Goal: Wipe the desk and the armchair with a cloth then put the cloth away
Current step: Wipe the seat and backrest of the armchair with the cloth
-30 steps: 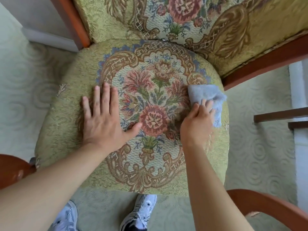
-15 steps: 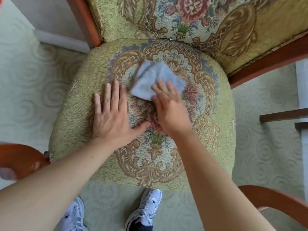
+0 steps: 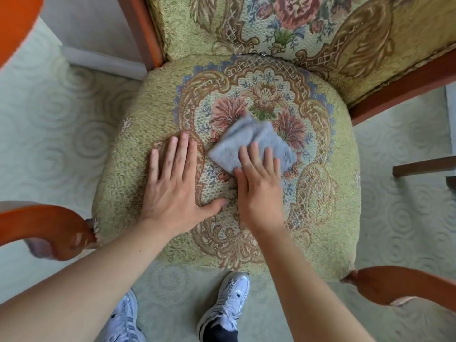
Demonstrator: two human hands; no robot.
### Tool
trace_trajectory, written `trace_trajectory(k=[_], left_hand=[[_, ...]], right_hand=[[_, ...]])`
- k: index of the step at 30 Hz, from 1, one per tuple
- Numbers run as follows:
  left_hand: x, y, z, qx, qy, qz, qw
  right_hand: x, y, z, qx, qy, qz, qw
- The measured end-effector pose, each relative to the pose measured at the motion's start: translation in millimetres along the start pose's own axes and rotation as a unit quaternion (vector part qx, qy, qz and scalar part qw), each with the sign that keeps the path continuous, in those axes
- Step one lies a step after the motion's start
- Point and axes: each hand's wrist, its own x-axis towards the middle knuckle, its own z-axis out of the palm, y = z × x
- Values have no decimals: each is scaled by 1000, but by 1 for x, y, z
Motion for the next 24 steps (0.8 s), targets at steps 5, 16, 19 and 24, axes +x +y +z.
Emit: trace_trajectory(k=[5, 16, 19, 24], left_hand=[[1, 2, 0, 13, -8, -6, 1000], [1, 2, -1, 4, -21, -8, 1000], [1, 0, -2, 11, -41, -7, 999], [1, 1, -3, 13, -38, -4, 999]], right_hand=[[115, -17, 3, -57, -47, 21, 997], [-7, 28, -13, -38, -72, -104, 991], [-68, 40, -16, -34, -67, -99, 992], [-32, 48, -22, -57, -64, -99, 991]])
